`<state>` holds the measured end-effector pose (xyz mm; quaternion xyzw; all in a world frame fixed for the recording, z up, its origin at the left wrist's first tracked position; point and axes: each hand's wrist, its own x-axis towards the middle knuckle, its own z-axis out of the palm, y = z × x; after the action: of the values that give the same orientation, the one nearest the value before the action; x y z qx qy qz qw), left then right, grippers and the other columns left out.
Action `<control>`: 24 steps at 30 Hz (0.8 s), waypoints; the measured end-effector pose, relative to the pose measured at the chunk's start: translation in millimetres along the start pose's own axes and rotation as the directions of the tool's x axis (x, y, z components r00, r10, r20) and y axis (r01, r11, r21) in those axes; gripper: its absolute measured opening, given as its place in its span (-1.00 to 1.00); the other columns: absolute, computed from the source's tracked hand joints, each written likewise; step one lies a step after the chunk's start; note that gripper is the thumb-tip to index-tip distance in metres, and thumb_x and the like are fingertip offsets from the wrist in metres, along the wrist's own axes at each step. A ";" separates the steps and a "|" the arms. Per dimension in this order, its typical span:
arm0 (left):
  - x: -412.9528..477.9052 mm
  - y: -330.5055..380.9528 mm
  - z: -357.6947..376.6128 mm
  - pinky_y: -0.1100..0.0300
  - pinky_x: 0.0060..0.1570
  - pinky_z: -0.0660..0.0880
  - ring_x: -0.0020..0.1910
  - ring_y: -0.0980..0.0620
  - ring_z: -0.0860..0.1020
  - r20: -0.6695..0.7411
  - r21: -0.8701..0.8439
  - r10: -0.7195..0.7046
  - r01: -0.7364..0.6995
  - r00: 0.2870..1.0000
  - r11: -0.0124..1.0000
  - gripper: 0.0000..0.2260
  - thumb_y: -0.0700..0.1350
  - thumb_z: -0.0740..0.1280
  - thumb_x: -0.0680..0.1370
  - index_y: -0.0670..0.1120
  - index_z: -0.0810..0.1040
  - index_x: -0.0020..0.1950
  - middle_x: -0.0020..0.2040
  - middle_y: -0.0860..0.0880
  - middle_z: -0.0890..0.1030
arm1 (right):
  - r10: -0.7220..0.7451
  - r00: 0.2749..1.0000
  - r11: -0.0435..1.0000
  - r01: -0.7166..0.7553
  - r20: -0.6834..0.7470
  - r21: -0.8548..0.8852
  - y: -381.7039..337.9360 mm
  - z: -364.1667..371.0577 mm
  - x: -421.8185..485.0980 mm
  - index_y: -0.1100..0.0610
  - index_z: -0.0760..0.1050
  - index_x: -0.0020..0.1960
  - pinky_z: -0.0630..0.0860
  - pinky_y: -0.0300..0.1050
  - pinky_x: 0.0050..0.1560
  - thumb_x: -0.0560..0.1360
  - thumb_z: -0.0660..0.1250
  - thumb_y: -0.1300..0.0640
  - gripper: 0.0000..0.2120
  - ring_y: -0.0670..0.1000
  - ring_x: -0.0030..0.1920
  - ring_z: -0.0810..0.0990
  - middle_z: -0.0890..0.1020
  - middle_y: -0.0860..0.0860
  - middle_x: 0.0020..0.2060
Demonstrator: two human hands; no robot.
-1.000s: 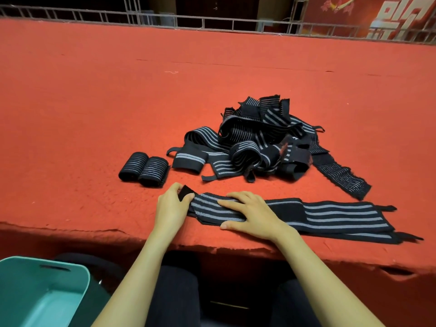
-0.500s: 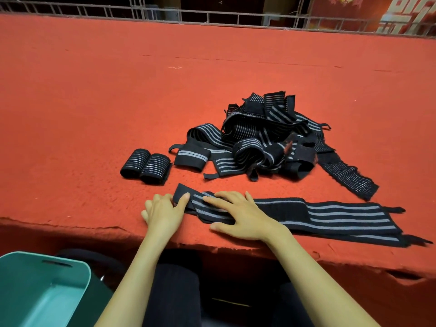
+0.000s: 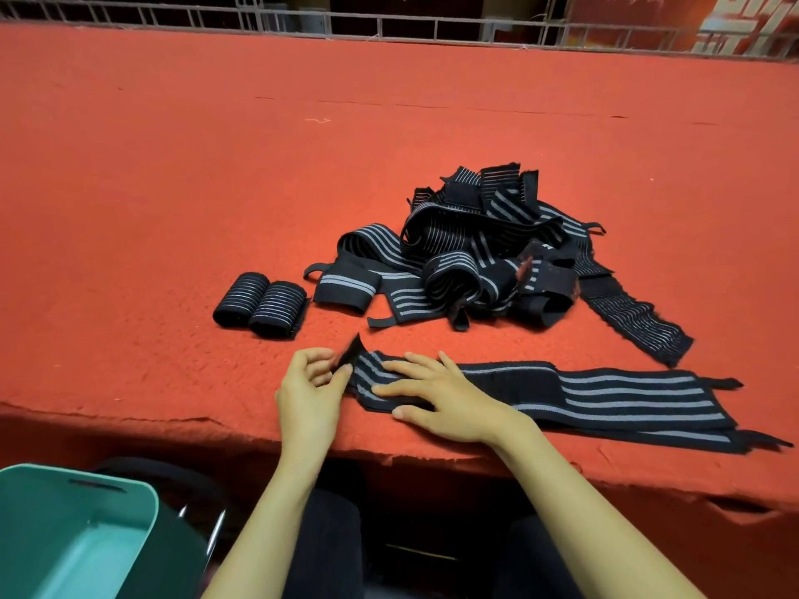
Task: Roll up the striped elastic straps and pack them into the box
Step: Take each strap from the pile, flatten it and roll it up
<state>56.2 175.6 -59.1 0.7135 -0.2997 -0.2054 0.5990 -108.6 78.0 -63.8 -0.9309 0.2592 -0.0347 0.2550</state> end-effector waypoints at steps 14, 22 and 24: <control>-10.9 -12.1 25.0 0.24 0.14 0.42 0.11 0.23 0.49 0.177 0.216 0.491 -0.520 0.853 0.826 -0.72 -0.46 0.30 0.39 -0.14 0.64 -0.06 0.09 0.09 0.56 | 0.133 0.975 0.991 -0.126 -0.180 0.049 35.6 -19.1 -35.8 -0.16 0.44 0.34 -0.10 -0.03 0.52 0.51 0.30 -0.17 -0.60 -0.20 0.43 0.22 0.33 -0.19 0.41; -12.9 -11.9 18.5 0.40 0.01 0.45 0.10 0.31 0.50 0.143 0.151 0.409 -0.429 0.901 0.891 -0.89 -0.24 0.41 0.47 -0.05 0.64 -0.06 0.06 0.18 0.57 | 0.136 0.961 0.990 -0.122 -0.241 0.075 40.4 -14.4 -38.8 -0.16 0.45 0.30 0.06 -0.01 0.50 0.50 0.31 -0.18 -0.61 -0.35 0.30 0.17 0.37 -0.24 0.36; -9.9 -11.3 22.7 0.27 0.03 0.48 0.04 0.26 0.53 0.102 0.167 0.398 -0.410 0.912 0.897 -0.84 -0.29 0.40 0.46 -0.04 0.61 -0.09 -0.01 0.14 0.60 | 0.140 0.959 0.990 -0.126 -0.245 0.070 40.1 -13.8 -39.1 -0.17 0.45 0.31 0.05 0.00 0.50 0.49 0.31 -0.19 -0.60 -0.36 0.30 0.16 0.36 -0.23 0.37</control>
<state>36.1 166.8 -75.3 0.6811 -0.4783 -0.0710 0.5498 -163.7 61.7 -68.9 -0.8924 0.3500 -0.1414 0.2471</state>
